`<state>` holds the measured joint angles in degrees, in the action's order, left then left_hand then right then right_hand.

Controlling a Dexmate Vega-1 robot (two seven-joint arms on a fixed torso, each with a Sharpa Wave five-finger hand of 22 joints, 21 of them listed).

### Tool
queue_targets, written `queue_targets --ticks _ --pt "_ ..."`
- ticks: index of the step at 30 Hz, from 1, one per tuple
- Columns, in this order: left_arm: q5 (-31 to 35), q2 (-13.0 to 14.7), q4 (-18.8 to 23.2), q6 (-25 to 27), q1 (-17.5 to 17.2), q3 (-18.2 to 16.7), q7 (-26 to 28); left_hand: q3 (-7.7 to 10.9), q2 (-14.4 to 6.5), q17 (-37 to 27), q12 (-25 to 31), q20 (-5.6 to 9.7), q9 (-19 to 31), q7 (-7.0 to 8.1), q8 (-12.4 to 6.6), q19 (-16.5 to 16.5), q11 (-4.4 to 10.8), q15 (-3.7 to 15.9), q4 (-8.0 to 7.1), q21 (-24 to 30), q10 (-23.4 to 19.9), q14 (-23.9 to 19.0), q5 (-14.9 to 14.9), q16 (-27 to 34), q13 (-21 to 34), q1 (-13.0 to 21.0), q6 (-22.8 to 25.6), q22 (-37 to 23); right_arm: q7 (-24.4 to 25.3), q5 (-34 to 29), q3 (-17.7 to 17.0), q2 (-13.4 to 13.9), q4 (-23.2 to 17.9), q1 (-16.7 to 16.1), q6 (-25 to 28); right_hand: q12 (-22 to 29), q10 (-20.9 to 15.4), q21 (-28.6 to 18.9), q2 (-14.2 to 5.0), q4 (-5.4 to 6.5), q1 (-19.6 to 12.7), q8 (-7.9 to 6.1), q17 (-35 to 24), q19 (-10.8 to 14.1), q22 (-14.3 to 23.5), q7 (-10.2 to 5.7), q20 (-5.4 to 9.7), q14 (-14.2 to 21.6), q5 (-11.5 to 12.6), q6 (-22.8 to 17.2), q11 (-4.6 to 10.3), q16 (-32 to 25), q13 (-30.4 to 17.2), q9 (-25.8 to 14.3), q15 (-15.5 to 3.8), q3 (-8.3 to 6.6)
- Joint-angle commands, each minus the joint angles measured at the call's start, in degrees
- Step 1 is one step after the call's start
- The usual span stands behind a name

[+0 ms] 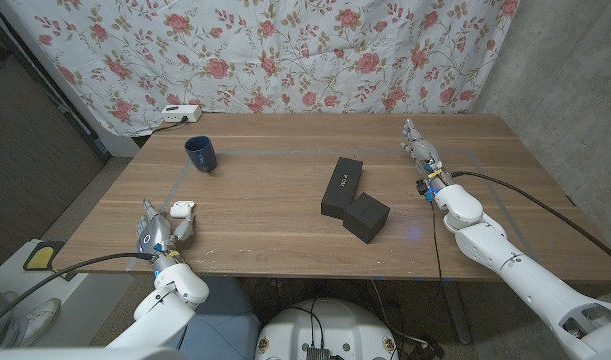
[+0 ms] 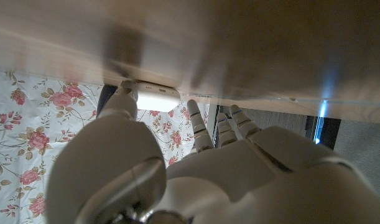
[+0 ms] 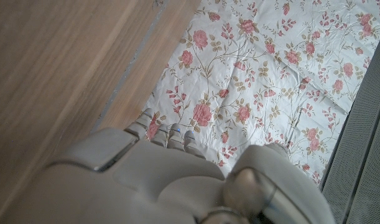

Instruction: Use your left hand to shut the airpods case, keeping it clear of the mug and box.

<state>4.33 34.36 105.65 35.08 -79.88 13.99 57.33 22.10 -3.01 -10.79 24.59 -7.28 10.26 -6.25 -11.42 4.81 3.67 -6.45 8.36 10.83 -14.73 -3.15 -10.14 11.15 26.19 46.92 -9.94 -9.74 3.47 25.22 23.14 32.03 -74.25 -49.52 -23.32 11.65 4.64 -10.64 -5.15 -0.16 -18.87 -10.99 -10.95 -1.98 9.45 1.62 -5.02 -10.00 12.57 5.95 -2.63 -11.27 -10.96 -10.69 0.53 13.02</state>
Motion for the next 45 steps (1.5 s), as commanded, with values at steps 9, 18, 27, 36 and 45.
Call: queue_targets --ticks 9,18,27,36,45 --pt "-0.2 0.4 0.2 0.3 0.7 0.8 0.0 -0.28 -0.4 -0.2 0.3 -0.53 0.3 -0.03 -0.13 0.1 0.08 0.75 0.15 0.3 -0.2 -0.6 0.1 0.5 0.4 0.6 -1.5 -0.3 0.1 0.3 -0.3 0.3 -0.4 -0.5 0.1 0.2 -0.5 -0.3 -0.2 -0.18 -0.5 -0.22 -0.1 0.5 0.3 -0.19 -0.24 -2.8 0.0 0.1 0.15 -0.3 0.0 -0.1 -0.45 -0.07" --pt "-0.7 -0.2 0.2 1.5 0.0 0.7 0.5 -0.31 -0.5 -0.2 0.4 -0.62 0.2 -0.43 -0.21 0.1 -0.45 0.39 0.27 0.3 -0.7 -0.4 0.1 0.5 0.5 0.8 -1.2 -0.3 0.2 0.6 -0.5 0.5 -0.7 -0.9 0.2 0.1 -0.5 -0.3 -0.22 -0.21 -0.5 -0.21 -0.1 0.4 0.3 -0.24 -0.27 -2.8 0.0 0.1 0.08 -0.3 0.0 -0.1 -0.44 -0.11" --pt "-1.0 0.5 1.0 0.8 -0.4 -0.2 0.3 -0.34 -0.7 -0.1 0.0 -0.87 0.2 -1.38 -0.41 0.2 -1.04 -1.87 0.43 0.3 -0.8 0.7 0.1 0.2 0.6 1.2 -0.4 -0.3 -0.1 0.4 -0.4 0.6 -0.7 -0.7 0.1 0.1 -0.5 -0.3 -0.26 -0.23 -0.6 -0.21 -0.1 0.5 0.3 -0.27 -0.3 -2.8 -0.1 0.1 0.13 -0.3 0.0 -0.1 -0.45 -0.15" --pt "-0.9 0.9 1.0 1.0 0.1 0.1 -0.3 -0.35 -0.9 -0.1 -0.3 -1.27 0.2 -1.42 -0.51 0.0 -1.09 -1.89 0.48 0.3 -0.6 0.9 0.1 0.3 0.7 1.5 0.1 -0.3 0.0 0.4 -0.5 0.6 -0.8 -0.9 0.0 0.1 -0.6 -0.2 -0.24 -0.25 -0.5 -0.21 -0.1 0.4 0.3 -0.33 -0.33 -2.8 -0.1 0.1 0.08 -0.3 0.0 -0.1 -0.46 -0.16" --pt "-1.3 1.1 0.9 0.7 0.5 0.5 -1.2 -0.45 -0.9 -0.1 -0.6 -1.43 0.2 -1.02 -0.45 -0.1 -0.75 -0.98 0.51 0.2 -0.5 0.6 0.1 0.5 0.7 1.6 0.2 -0.3 0.2 0.4 -0.6 0.8 -1.0 -1.2 -0.1 0.0 -0.5 -0.2 -0.25 -0.26 -0.5 -0.19 -0.1 0.4 0.3 -0.34 -0.35 -2.8 -0.1 0.1 0.15 -0.3 0.0 -0.1 -0.44 -0.18"
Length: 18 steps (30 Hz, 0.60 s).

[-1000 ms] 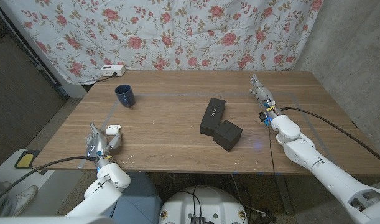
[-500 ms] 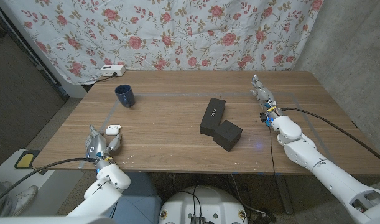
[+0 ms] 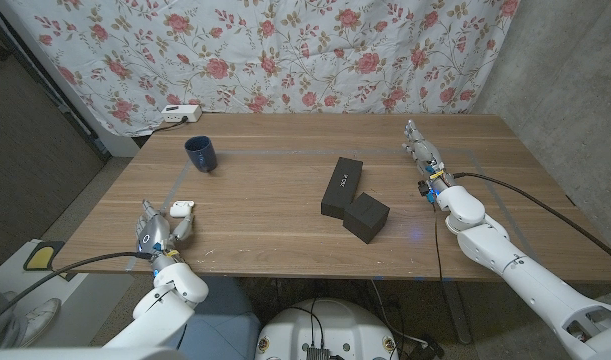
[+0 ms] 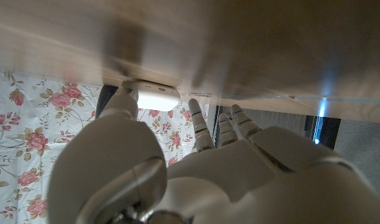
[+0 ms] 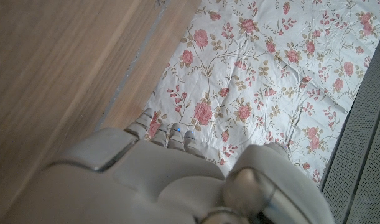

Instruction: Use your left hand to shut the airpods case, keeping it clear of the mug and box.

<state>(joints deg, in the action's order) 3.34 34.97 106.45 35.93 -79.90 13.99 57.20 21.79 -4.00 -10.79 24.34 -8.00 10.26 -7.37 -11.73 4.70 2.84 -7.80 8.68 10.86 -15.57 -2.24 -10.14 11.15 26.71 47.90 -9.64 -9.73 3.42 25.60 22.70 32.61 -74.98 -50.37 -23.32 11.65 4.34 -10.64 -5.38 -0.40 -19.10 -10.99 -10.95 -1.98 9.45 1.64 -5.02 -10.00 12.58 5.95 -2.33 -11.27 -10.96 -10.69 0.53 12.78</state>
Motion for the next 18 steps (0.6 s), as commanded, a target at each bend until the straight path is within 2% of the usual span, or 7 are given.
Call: queue_targets --ticks 1,18 --pt "-0.1 0.4 0.0 0.2 0.6 0.7 -0.9 -0.17 0.1 -0.1 -0.4 -0.72 0.2 0.14 -0.12 0.0 0.05 0.54 0.18 0.2 0.2 -0.4 0.1 0.5 0.1 0.6 -0.1 -0.3 0.2 0.0 -0.2 0.2 -0.3 -0.4 -0.2 0.0 -0.2 -0.2 -0.02 -0.03 -0.3 -0.2 -0.1 0.4 0.3 -0.35 -0.36 -2.8 -0.1 0.1 -0.17 -0.3 0.0 -0.1 -0.49 0.05" --pt "-0.5 0.6 0.0 0.4 0.6 0.7 -1.0 -0.47 0.2 -0.1 -1.0 -0.68 0.2 0.18 -0.02 0.0 0.06 0.44 0.11 0.2 0.3 -0.1 0.2 0.5 0.1 0.6 0.0 -0.3 -0.2 0.0 0.0 0.1 0.1 0.1 0.0 0.1 -0.5 -0.2 -0.07 -0.07 -0.3 -0.2 -0.1 0.5 0.3 -0.4 -0.31 -2.7 -0.1 0.1 -0.21 -0.3 0.0 -0.1 -0.51 -0.02"
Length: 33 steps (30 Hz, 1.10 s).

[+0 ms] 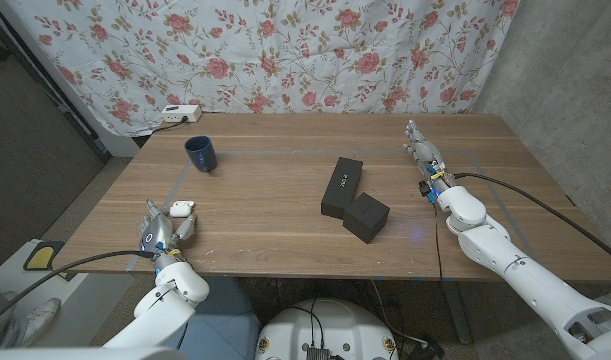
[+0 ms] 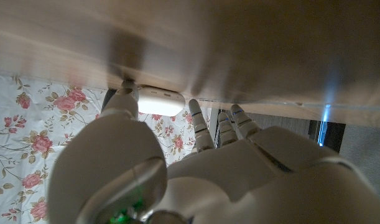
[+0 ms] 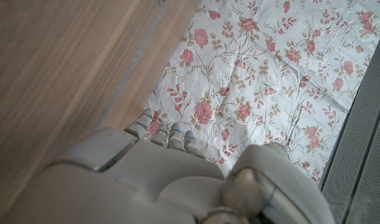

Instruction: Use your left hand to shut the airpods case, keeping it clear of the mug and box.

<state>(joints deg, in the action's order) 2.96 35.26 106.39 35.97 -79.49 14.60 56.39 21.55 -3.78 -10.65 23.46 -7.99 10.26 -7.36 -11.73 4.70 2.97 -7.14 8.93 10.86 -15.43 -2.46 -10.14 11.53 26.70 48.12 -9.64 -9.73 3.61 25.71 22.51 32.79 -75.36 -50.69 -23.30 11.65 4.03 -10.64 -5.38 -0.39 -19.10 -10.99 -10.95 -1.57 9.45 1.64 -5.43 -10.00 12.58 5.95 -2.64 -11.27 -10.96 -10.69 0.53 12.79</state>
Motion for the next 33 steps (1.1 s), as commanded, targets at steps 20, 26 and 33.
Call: queue_targets --ticks 20,26,33 --pt "0.0 0.4 -0.4 0.9 1.8 1.6 -1.0 -0.49 -0.1 -0.2 -0.6 -0.8 0.2 0.63 0.07 0.1 0.49 1.32 -0.15 0.3 -0.2 -0.3 0.2 0.5 0.1 0.5 0.1 -0.3 -0.7 0.5 -0.2 0.2 0.7 0.1 -0.2 0.1 -0.3 -0.2 -0.2 -0.12 -0.4 -0.17 -0.1 0.2 0.3 -0.71 0.07 -2.7 -0.2 0.1 0.31 -0.2 0.0 -0.1 -0.5 -0.15" --pt "-0.1 0.3 -0.4 1.0 1.8 1.6 -0.9 -0.55 -0.1 -0.2 -0.7 -0.83 0.2 0.71 0.07 0.1 0.47 1.49 -0.17 0.3 -0.4 -0.4 0.2 0.5 0.1 0.5 0.2 -0.3 -1.1 0.6 -0.1 0.2 1.0 0.3 -0.1 0.0 -0.2 -0.2 -0.22 -0.13 -0.4 -0.15 -0.1 0.2 0.3 -0.76 0.02 -2.7 -0.2 0.2 0.42 -0.2 0.0 -0.1 -0.54 -0.18" --pt "-0.2 0.2 -0.5 1.3 2.0 1.7 -0.9 -0.61 -0.1 -0.2 -0.8 -0.84 0.2 0.75 0.07 0.2 0.61 1.49 -0.19 0.3 -0.4 -0.5 0.2 0.5 0.1 0.5 0.2 -0.3 -1.3 0.8 0.0 -0.2 1.8 0.6 -0.3 0.0 -0.2 -0.2 -0.21 -0.15 -0.4 -0.13 -0.1 0.2 0.3 -0.78 0.01 -2.7 -0.2 0.2 0.45 -0.2 0.0 -0.1 -0.56 -0.19"
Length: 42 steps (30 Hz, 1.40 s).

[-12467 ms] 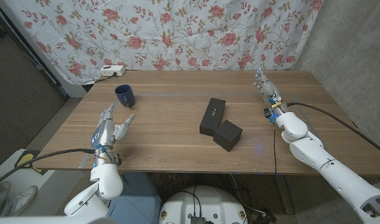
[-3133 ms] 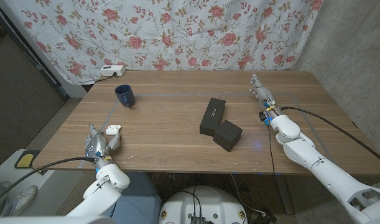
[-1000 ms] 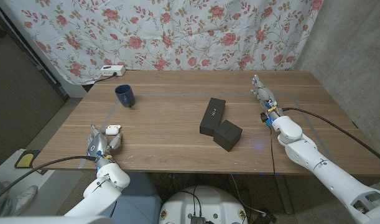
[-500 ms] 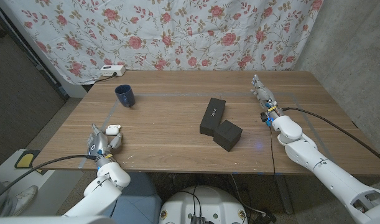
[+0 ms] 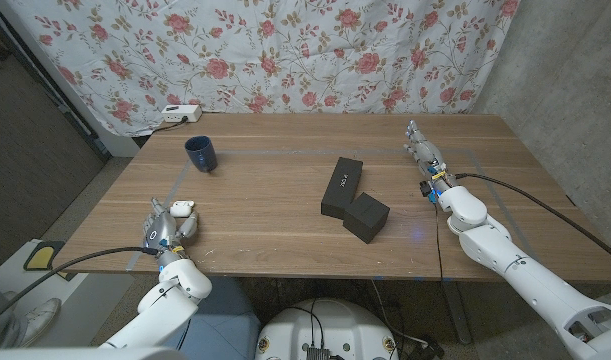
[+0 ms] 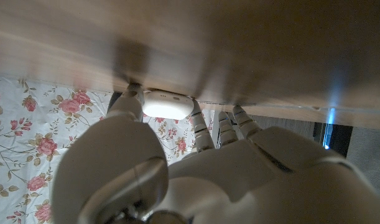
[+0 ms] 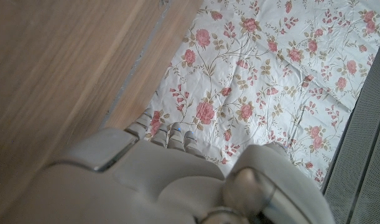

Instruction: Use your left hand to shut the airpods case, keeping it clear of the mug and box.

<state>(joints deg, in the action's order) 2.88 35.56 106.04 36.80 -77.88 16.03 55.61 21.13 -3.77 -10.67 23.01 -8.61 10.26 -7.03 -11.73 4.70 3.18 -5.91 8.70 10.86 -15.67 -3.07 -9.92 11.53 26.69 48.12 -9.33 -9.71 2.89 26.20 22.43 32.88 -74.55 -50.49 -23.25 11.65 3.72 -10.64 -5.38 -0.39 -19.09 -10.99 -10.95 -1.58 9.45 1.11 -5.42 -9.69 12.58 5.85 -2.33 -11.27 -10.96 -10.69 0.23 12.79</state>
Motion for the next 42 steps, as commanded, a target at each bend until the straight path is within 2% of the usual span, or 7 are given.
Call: queue_targets --ticks 1,15,23,26,30,34,42 --pt "-0.2 -0.2 -0.2 0.1 0.3 0.2 0.0 -0.19 -0.1 -0.2 -0.4 -0.22 0.2 0.42 0.06 0.2 0.43 0.25 0.03 0.3 -0.2 0.1 0.0 0.5 0.1 0.5 0.0 -0.4 -0.6 0.3 0.1 -0.3 1.1 0.4 -0.3 0.0 0.1 -0.2 -0.22 -0.16 -0.4 -0.14 -0.1 0.2 0.3 -0.28 0.02 -3.0 -0.2 0.3 0.11 -0.2 0.0 -0.1 -0.25 -0.2" --pt "0.2 -0.5 -0.9 0.1 1.5 1.4 0.2 1.12 -3.2 -0.4 -0.4 -0.63 0.2 0.77 -0.11 0.7 1.22 0.9 -0.12 0.5 -1.9 -0.3 -0.4 0.9 0.2 2.1 0.8 -0.4 -0.7 0.6 -0.1 -0.2 1.6 0.5 -0.7 -0.1 0.1 -0.2 -0.23 -0.18 -0.4 -0.15 -0.1 0.2 0.3 -0.31 0.03 -3.0 -0.2 0.3 0.37 -0.2 0.0 -0.1 -0.32 -0.24" --pt "1.5 -0.6 -1.7 -1.5 1.5 1.8 2.0 3.58 -6.3 -0.3 0.3 -0.67 0.2 1.37 -0.49 1.4 2.62 2.33 0.79 0.7 -5.7 -2.0 -1.1 1.6 0.5 5.0 2.6 -0.4 -0.7 0.8 -0.3 -0.2 1.7 0.4 -0.8 -0.1 0.1 -0.2 -0.25 -0.2 -0.4 -0.16 -0.1 0.2 0.3 -0.33 -0.01 -3.0 -0.2 0.3 0.4 -0.2 0.0 -0.1 -0.37 -0.28" --pt "1.8 -0.9 -2.1 -2.3 1.5 1.9 2.7 4.37 -6.5 -0.2 0.7 -0.74 0.2 1.33 -0.4 1.9 2.84 2.72 1.18 0.8 -7.0 -2.8 -1.4 1.8 0.7 6.2 2.8 -0.4 -0.8 0.8 -0.3 -0.1 1.7 0.5 -0.8 -0.1 0.1 -0.2 -0.25 -0.2 -0.4 -0.16 -0.1 0.2 0.3 -0.33 0.02 -3.0 -0.2 0.3 0.41 -0.2 0.0 -0.1 -0.39 -0.29" --pt "2.2 -0.8 -2.1 -2.7 1.4 2.2 2.8 5.68 -6.4 -0.2 2.1 -0.64 0.2 1.35 -0.54 2.3 4.56 4.15 1.27 0.8 -11.0 -4.8 -2.0 2.3 1.4 8.3 4.2 -0.4 -0.8 0.8 -0.4 -0.2 1.8 0.5 -0.9 -0.1 0.1 -0.2 -0.25 -0.21 -0.4 -0.16 -0.1 0.2 0.3 -0.31 -0.01 -3.0 -0.2 0.3 0.42 -0.2 0.0 -0.1 -0.37 -0.3" --pt "2.0 -0.6 -1.5 -2.1 1.2 1.9 2.3 6.02 -6.0 -0.2 2.7 -0.23 0.2 1.84 -0.6 2.9 5.63 5.25 1.37 1.0 -12.2 -6.1 -2.2 2.6 1.8 9.1 5.0 -0.4 -0.7 0.9 -0.5 -0.1 1.7 0.5 -0.8 -0.1 0.1 -0.2 -0.24 -0.22 -0.4 -0.16 -0.1 0.2 0.3 -0.34 0.0 -3.0 -0.3 0.2 0.5 -0.2 0.0 -0.1 -0.36 -0.31" --pt "3.1 -0.6 -1.8 -4.5 0.7 1.7 3.8 6.01 -5.9 -0.3 2.7 -0.55 0.2 1.61 -0.31 3.0 4.95 4.88 0.98 0.9 -11.7 -6.1 -2.4 2.4 2.3 9.5 5.0 -0.4 -0.7 0.9 -0.6 0.1 1.5 0.3 -1.0 -0.1 0.1 -0.2 -0.22 -0.23 -0.3 -0.16 -0.1 0.2 0.3 -0.35 -0.02 -3.0 -0.3 0.2 0.57 -0.2 0.0 -0.1 -0.41 -0.32"
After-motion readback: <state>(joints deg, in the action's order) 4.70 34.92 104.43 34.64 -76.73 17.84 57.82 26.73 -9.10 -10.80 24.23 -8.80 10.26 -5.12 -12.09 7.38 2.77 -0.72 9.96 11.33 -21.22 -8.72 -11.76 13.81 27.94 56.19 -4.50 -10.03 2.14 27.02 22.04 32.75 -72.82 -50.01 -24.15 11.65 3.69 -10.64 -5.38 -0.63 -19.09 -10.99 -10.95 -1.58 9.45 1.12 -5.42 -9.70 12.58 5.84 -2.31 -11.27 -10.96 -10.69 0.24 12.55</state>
